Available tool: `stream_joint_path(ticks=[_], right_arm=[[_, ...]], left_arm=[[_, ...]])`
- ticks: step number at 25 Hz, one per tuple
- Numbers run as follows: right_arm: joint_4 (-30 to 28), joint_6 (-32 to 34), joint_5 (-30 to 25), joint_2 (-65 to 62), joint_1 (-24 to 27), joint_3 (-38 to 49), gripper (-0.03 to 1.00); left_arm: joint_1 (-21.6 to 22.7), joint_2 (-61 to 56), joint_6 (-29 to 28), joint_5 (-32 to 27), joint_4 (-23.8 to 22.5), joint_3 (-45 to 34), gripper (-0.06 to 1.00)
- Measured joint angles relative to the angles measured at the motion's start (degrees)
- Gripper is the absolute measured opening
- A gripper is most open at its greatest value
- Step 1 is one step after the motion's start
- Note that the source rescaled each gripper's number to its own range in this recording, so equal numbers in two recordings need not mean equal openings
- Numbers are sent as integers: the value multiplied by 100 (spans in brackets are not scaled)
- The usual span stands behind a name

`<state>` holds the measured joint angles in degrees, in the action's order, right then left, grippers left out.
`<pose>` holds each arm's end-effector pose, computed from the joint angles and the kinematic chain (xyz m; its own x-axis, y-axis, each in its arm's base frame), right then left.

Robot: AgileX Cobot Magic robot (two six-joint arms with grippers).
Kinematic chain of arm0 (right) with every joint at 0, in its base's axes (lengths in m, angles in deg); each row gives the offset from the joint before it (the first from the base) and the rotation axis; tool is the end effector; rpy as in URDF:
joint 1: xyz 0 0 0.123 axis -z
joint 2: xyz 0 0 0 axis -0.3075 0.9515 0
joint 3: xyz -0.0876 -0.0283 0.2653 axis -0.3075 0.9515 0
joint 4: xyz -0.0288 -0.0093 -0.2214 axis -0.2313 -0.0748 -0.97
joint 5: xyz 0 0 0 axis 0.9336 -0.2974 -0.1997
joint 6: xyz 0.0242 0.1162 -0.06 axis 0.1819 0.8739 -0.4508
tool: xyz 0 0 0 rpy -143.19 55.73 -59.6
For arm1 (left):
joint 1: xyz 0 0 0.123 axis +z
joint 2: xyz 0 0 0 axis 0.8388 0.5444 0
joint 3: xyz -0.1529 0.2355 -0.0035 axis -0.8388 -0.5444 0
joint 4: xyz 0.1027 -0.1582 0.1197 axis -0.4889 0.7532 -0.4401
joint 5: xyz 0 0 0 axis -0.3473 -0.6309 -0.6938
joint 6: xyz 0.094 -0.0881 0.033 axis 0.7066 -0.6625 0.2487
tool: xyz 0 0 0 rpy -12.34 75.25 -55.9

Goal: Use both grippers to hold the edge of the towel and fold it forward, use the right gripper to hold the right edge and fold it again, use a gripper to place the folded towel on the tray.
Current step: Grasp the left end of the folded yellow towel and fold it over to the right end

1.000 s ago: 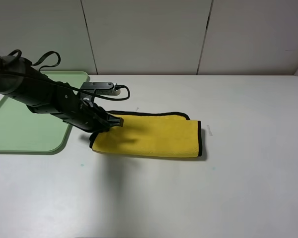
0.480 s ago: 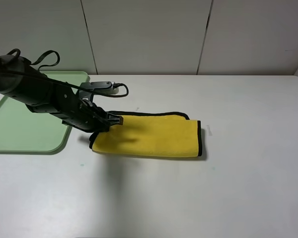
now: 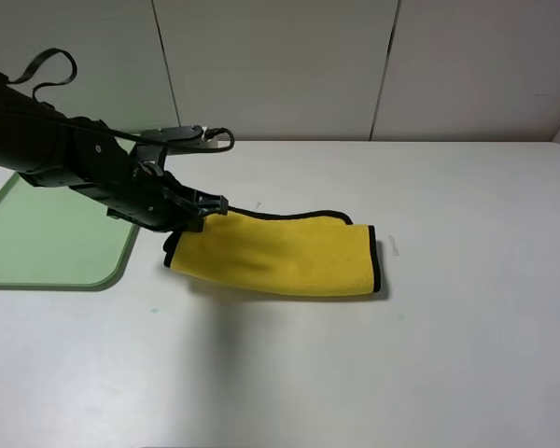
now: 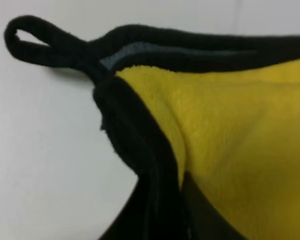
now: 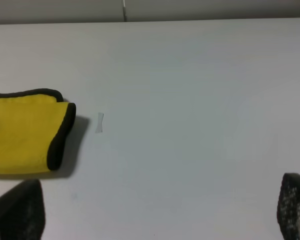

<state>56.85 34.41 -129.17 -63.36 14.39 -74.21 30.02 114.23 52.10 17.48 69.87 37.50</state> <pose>0.0136 0.0040 0.2466 -0.4207 -0.0238 -0.9069 -0.0821 0.9966 0.0119 0.3174 -0.1617 0.1216 -0.7877 0.0892 -0.6096 0.2444 0.9535 -0.1763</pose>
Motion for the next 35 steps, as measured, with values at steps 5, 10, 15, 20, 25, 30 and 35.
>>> stream_joint_path(ticks=[5, 10, 15, 20, 25, 30, 35], right_arm=[[0, 0, 0, 0, 0, 0, 100], [0, 0, 0, 0, 0, 0, 100], [0, 0, 0, 0, 0, 0, 100], [0, 0, 0, 0, 0, 0, 100], [0, 0, 0, 0, 0, 0, 100], [0, 0, 0, 0, 0, 0, 100], [0, 0, 0, 0, 0, 0, 100]], left_arm=[[0, -408, 0, -65, 0, 0, 5], [0, -628, 0, -413, -14, 122, 5], [0, -698, 0, -1015, -309, 394, 5], [0, -901, 0, -1134, -463, 440, 5], [0, -1054, 0, -1306, -662, 450, 5], [89, -1253, -114, -1606, -1044, 452, 5], [164, -1295, -405, -1729, -1364, 463, 5]])
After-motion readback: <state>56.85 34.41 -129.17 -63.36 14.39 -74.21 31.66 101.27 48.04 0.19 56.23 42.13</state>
